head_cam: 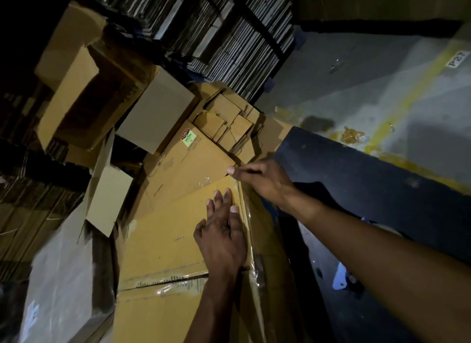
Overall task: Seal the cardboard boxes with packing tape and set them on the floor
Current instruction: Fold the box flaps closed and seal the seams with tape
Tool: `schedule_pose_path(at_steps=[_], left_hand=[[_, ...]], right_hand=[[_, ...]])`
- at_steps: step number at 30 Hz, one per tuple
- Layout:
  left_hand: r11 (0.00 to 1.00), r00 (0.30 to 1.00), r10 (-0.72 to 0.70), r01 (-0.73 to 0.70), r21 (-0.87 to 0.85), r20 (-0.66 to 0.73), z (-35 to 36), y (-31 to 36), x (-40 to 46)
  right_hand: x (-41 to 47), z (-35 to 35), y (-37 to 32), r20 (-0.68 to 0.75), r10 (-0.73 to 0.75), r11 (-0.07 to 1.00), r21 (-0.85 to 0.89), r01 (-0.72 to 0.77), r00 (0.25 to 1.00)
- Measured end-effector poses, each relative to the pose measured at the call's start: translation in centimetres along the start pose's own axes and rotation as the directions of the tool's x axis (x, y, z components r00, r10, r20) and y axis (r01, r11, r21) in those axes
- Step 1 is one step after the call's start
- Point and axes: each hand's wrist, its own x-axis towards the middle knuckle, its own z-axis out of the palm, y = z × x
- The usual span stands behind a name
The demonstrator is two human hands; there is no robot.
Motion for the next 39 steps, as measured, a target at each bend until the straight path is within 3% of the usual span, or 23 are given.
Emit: schedule_pose_path(at_steps=[9,15,17,20,22,25,28,31,33,35,39], left_hand=[[1.0,1.0,0.009,-0.009,-0.002,-0.008,0.0,0.0,0.0],[1.0,1.0,0.007,-0.007,-0.002,-0.002,-0.3,0.2,-0.1],[1.0,1.0,0.001,-0.001,-0.009,0.005,-0.4,0.3,0.1],[1.0,0.999,0.011,-0.011,0.011,0.046,-0.6,0.2,0.5],[0.999,0.998,0.031,-0.032,0.019,0.059,-0.5,-0.3,0.7],[1.0,0.997,-0.005,0.006,-0.022,0.073,-0.4,-0.4,0.7],[0.997,0.996,-0.058,0.062,-0.05,0.071,-0.4,0.2,0.7],[0.995,0.993,-0.067,0.074,-0.072,0.097,-0.8,0.5,0.8],[0.994,0.99,-0.062,0.072,-0.078,0.129,-1.4,0.6,1.1],[0.993,0.983,-0.046,0.064,-0.095,0.177,-2.2,0.5,1.2],[0.983,0.977,0.012,0.028,-0.183,0.213,-4.2,-0.3,0.3]], right_hand=[[2.1,-0.2,3.2,-0.042,0.057,0.977,0.206,-0.047,0.998],[-0.8,-0.3,3.1,-0.21,-0.104,0.987,-0.141,0.075,0.972],[-3.7,0.4,2.3,-0.07,-0.215,0.963,-0.178,0.2,0.974],[-7.2,2.9,2.1,0.262,-0.302,0.892,-0.262,0.368,0.917],[-8.0,3.7,3.3,0.304,-0.32,0.864,-0.295,0.408,0.897],[-7.9,4.0,5.1,0.264,-0.299,0.878,-0.299,0.373,0.917],[-8.7,4.3,7.4,0.184,-0.08,0.959,-0.254,0.126,0.98],[-10.9,3.8,8.9,0.066,0.063,0.963,-0.267,-0.044,0.996],[-12.0,3.7,7.7,-0.01,0.035,0.981,-0.19,-0.036,0.999],[-12.1,4.2,5.9,0.012,-0.041,0.994,-0.102,0.042,0.999],[-10.5,5.4,5.7,0.157,-0.166,0.945,-0.258,0.202,0.974]])
